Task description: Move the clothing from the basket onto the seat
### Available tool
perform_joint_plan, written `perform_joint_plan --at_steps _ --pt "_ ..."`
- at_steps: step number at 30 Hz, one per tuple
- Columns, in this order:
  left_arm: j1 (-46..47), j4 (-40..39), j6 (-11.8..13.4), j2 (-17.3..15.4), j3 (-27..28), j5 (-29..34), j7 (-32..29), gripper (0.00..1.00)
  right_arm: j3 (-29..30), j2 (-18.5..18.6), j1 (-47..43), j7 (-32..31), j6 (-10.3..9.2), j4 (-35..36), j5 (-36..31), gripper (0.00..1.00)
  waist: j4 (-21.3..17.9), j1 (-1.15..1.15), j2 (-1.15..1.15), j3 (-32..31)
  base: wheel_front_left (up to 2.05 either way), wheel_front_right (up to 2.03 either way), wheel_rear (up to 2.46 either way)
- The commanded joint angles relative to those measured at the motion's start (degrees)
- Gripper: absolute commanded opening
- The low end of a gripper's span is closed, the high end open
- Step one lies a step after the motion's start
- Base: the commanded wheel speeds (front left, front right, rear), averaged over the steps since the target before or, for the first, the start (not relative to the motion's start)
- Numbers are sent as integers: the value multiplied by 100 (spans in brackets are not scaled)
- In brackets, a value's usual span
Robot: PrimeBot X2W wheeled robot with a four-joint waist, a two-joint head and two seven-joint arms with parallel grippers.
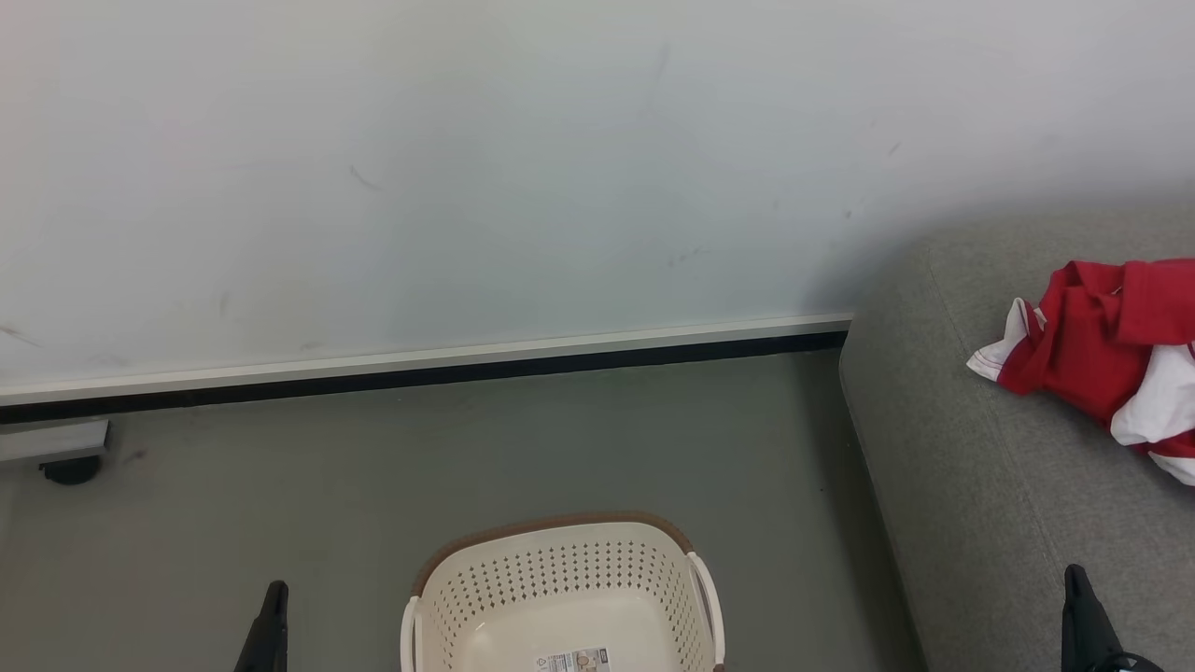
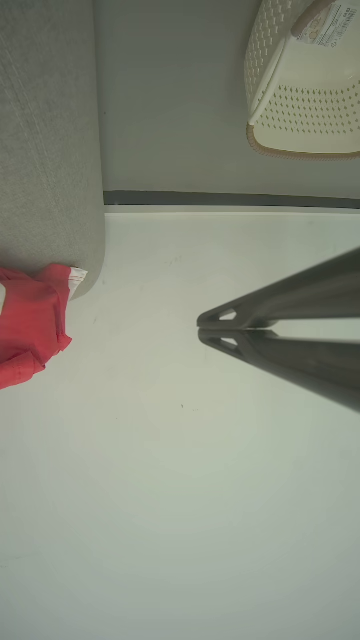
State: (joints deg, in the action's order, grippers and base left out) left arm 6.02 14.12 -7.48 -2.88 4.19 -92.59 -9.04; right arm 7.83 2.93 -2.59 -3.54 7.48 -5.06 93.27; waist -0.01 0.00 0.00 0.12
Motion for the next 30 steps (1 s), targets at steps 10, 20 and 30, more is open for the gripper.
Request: perform_joint_plan --at_steps 10,20,30 --pt "45 -16 -17 5 15 -14 -25 0 2 -13 -34 -12 2 2 34 0 0 0 0 0 0 0 0" --pt "45 -17 -17 5 15 -14 -24 0 2 -13 -33 -11 2 2 35 0 0 0 0 0 0 0 0" --pt "45 -16 -17 5 15 -14 -24 0 2 -13 -34 -11 2 2 35 0 0 0 0 0 0 0 0"
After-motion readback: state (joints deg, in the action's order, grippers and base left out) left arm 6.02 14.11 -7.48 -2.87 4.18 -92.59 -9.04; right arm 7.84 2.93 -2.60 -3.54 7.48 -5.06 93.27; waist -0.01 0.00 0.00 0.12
